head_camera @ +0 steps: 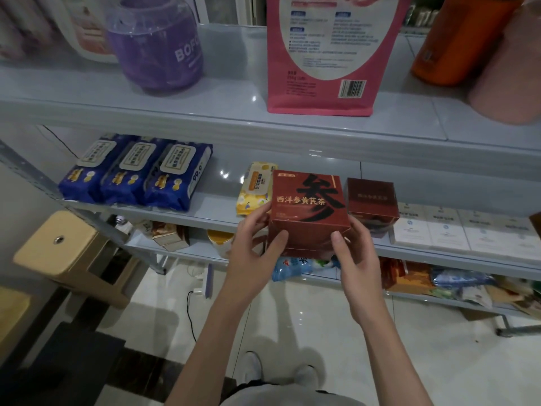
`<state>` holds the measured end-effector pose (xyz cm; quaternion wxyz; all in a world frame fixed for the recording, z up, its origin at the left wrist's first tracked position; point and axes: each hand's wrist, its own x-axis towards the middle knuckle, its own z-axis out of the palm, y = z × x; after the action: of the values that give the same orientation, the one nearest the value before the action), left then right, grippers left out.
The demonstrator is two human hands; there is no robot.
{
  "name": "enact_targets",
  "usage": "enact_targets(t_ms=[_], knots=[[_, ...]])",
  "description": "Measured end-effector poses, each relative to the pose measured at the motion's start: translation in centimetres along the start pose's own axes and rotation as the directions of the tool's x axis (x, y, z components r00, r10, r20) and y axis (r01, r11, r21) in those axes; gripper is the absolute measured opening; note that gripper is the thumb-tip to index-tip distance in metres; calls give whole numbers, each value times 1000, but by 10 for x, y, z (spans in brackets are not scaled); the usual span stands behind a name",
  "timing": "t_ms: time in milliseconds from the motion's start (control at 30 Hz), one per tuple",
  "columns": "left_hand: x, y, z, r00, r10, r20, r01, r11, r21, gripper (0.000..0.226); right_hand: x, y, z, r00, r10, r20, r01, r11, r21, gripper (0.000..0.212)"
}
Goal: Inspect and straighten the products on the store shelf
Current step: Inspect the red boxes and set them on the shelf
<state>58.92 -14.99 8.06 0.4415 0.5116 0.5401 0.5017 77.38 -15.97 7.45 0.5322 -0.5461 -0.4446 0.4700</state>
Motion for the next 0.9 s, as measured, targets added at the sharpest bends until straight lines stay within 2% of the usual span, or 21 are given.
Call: enact_targets(t_ms=[267,367,433,533,733,900], knots=[[-2,2,1,1000,1,8,-2,993,122,63,-1,5,-1,997,60,-49,-59,998,21,58],[-3,2,2,1000,-24,15,22,994,107,62,-2,3,-1,997,61,-50,-60,998,23,49],[-3,5,3,1000,-26,15,25,997,77,63,-4,-1,-1,999,36,-24,-35,999,15,41],[-2,9,2,998,-52,27,53,998,-34,49,-4,-2,-4,999,-18,31,19,999,-36,46],[-4,10,2,983,-179,-41,163,954,-253,41,-6,-4,-1,980,-124,155,149,975,-163,52],[-4,6,0,981,-185,-51,165,948,-273,41,-7,-5,1,982,-123,144,151,969,-198,49]])
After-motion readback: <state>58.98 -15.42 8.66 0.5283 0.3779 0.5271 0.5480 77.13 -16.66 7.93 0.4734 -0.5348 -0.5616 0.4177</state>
